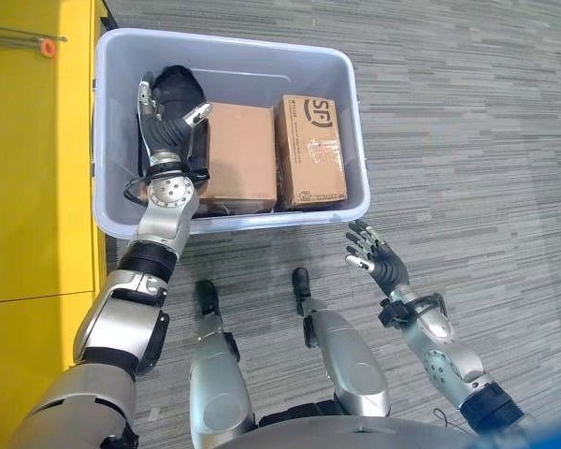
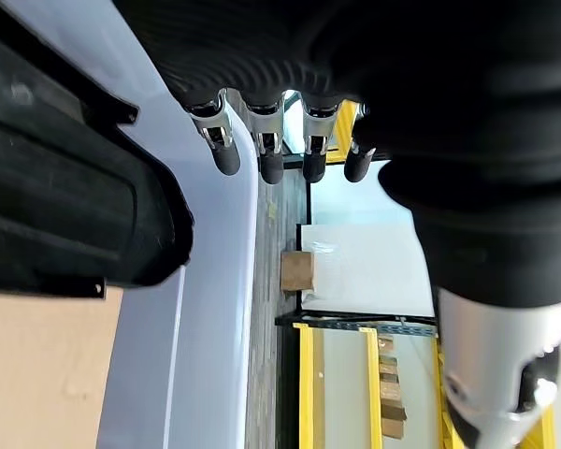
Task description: Move parts from the plastic box to the shelf.
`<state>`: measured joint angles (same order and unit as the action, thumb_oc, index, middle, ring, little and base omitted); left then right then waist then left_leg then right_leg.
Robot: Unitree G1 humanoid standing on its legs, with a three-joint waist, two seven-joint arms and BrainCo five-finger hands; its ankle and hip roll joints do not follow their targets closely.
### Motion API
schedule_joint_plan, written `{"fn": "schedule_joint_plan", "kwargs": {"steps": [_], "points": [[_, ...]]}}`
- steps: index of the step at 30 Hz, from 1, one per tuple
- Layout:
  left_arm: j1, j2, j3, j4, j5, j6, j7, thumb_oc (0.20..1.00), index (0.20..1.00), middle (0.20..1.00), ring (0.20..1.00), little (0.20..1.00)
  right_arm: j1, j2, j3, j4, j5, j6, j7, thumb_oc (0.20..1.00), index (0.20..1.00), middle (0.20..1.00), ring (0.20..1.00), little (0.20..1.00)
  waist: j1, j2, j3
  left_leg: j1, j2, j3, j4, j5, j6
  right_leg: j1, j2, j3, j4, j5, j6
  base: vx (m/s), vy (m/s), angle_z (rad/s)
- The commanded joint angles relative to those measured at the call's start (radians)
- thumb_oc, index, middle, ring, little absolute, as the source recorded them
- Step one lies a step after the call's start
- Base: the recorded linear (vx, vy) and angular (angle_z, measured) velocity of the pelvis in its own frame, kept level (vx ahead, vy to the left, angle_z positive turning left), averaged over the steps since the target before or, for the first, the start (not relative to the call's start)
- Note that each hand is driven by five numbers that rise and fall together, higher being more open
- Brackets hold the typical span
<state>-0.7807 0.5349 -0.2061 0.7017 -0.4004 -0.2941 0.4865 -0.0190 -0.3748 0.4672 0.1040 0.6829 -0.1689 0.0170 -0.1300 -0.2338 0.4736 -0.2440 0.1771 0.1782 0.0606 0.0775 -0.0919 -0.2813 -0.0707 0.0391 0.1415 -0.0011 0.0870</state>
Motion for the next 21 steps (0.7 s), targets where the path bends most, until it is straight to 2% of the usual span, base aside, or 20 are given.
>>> {"fn": "schedule_joint_plan", "kwargs": {"steps": [1, 12, 21], "points": [[-0.066, 0.041, -0.01, 0.035, 0.055, -0.033, 0.013, 1.0, 1.0, 1.0, 1.0, 1.0, 0.044, -0.047, -0.017, -0.087, 0.006, -0.057, 0.024, 1.0, 1.0, 1.0, 1.0, 1.0, 0.001, -0.018, -0.033, -0.033, 0.066, -0.029, 0.207, -0.147, -0.034, -0.043, -0.111, 0.003, 0.04, 0.067, 0.082, 0.0, 0.0, 0.0], [-0.107, 0.082, -0.005, 0.141, 0.065, -0.019, 0.031, 1.0, 1.0, 1.0, 1.0, 1.0, 0.07, -0.072, -0.021, -0.1, 0.02, -0.066, 0.04, 1.0, 1.0, 1.0, 1.0, 1.0, -0.007, -0.034, -0.019, -0.085, 0.071, -0.043, 0.242, -0.152, -0.035, -0.069, -0.109, -0.003, 0.045, 0.071, 0.086, 0.0, 0.0, 0.01], [-0.075, 0.1, 0.012, 0.066, 0.084, -0.034, 0.056, 1.0, 1.0, 1.0, 1.0, 1.0, 0.083, -0.083, -0.029, -0.105, 0.016, -0.066, 0.047, 1.0, 1.0, 1.0, 1.0, 1.0, 0.004, -0.033, -0.017, -0.108, 0.066, -0.058, 0.252, -0.152, -0.033, -0.074, -0.113, -0.015, 0.05, 0.07, 0.086, 0.0, -0.001, 0.04]]}}
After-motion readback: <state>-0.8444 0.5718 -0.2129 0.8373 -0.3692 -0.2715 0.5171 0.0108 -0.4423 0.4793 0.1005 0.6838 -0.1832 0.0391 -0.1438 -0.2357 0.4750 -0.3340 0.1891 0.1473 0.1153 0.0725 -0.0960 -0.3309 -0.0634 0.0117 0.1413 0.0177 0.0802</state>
